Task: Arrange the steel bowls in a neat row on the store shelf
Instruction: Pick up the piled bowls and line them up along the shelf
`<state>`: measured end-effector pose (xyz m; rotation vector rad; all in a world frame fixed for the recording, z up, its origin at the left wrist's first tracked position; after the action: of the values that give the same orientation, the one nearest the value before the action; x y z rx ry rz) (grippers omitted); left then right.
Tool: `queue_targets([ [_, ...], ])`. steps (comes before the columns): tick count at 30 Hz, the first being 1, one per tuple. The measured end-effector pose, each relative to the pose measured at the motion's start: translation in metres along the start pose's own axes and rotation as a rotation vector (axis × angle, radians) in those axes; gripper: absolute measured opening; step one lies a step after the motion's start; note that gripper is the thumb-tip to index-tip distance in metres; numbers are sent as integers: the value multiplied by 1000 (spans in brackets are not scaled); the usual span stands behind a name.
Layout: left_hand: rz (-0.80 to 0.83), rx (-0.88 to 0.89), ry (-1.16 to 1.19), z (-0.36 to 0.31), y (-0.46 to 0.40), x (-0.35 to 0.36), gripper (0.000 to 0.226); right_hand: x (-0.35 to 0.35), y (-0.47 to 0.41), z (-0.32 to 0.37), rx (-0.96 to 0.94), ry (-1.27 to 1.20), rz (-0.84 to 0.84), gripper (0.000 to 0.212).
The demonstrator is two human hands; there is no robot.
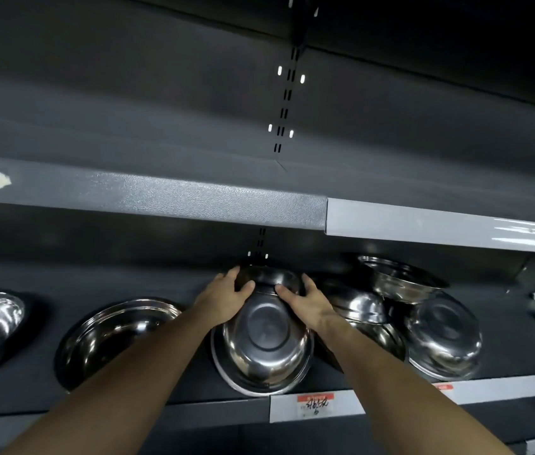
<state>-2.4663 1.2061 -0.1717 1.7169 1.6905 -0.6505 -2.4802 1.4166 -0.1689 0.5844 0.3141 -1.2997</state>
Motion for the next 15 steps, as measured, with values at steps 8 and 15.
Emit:
queue_targets([
  [8,79,-142,210,18,-21,21,90,8,-12,1,-14,-28,56,111],
  [15,7,-102,307,6,-21,10,84,-8,-11,9,-80,-50,-79,95],
])
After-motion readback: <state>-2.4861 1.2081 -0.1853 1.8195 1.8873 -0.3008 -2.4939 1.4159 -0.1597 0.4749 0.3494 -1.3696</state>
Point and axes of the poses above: each hand's wrist, its own y-axis away from the middle knuckle, its own x-axis out of the palm, z = x × y, the point moved 10 cm from there along -y, towards the middle knuckle, and after that the axes turned 8 degrees about z, right-handed, at the moved point
